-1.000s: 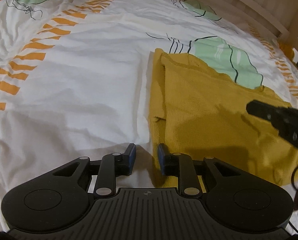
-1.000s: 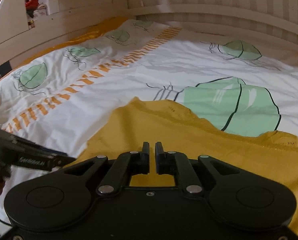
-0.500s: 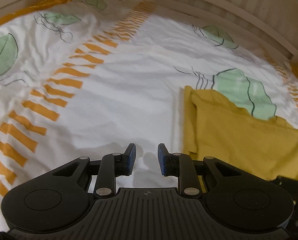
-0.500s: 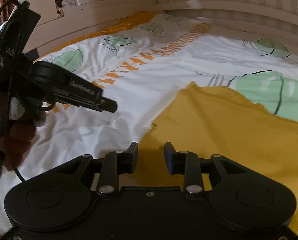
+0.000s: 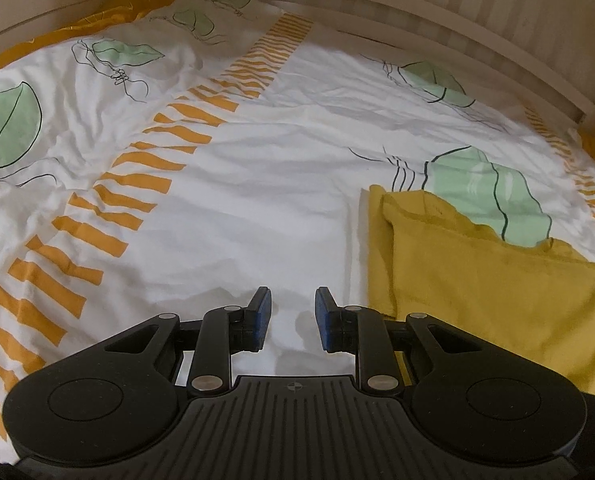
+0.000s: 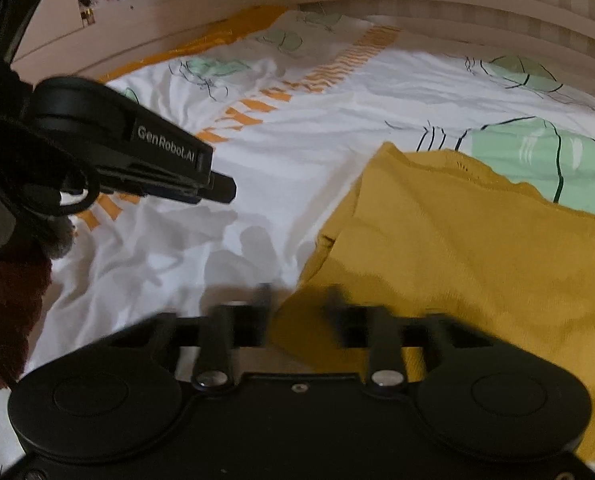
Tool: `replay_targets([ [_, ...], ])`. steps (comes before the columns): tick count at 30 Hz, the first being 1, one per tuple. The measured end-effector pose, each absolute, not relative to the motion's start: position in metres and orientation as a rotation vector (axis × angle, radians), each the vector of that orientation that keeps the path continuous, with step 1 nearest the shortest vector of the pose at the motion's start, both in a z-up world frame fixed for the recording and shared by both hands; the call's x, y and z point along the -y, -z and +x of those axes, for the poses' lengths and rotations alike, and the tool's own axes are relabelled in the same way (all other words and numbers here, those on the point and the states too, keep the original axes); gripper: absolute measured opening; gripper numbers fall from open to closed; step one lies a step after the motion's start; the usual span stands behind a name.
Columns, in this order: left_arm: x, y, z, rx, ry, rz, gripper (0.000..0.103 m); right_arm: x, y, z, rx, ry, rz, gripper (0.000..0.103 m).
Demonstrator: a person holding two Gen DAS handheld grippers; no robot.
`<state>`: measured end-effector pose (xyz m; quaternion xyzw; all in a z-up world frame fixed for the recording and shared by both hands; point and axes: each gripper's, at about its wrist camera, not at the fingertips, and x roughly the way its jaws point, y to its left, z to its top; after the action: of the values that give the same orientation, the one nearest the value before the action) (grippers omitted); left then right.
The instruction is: Fold small clothes
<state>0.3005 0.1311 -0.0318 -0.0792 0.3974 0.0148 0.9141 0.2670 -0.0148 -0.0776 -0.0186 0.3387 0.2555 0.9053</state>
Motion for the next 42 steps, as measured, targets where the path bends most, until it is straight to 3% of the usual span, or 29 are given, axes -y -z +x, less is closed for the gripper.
replay_targets([
  [11,-0.129,0.031,0.298,-0.819,-0.023,-0.164,0.024,0.005,0.085,0.254,-0.726,-0.579,-0.007,0.013],
  [13,-0.128,0.031,0.299,-0.819,-0.018,-0.162,0.024,0.011,0.086,0.255,-0.734,-0.578,0.031,0.022],
  [15,-0.126,0.030,0.298,-0.814,-0.015,-0.160,0.024,0.020,0.081,0.254,-0.719,-0.589,0.067,0.023],
  [17,-0.125,0.030,0.298,-0.811,-0.011,-0.159,0.024,0.033,0.073,0.250,-0.688,-0.597,0.093,0.037],
  [19,-0.124,0.031,0.298,-0.815,-0.007,-0.159,0.024,0.048,0.064,0.246,-0.656,-0.599,0.113,0.067],
  [23,-0.119,0.032,0.299,-0.822,0.007,-0.152,0.025,0.090,0.050,0.244,-0.634,-0.560,0.165,0.075],
  [25,-0.114,0.032,0.299,-0.823,0.014,-0.138,0.025,0.113,0.044,0.244,-0.630,-0.517,0.178,0.089],
  [27,-0.110,0.033,0.298,-0.821,0.023,-0.129,0.025,0.141,0.041,0.246,-0.635,-0.468,0.206,0.095],
  [42,-0.069,0.040,0.291,-0.830,0.120,-0.079,0.032,0.316,0.064,0.269,-0.732,-0.024,0.370,0.101],
])
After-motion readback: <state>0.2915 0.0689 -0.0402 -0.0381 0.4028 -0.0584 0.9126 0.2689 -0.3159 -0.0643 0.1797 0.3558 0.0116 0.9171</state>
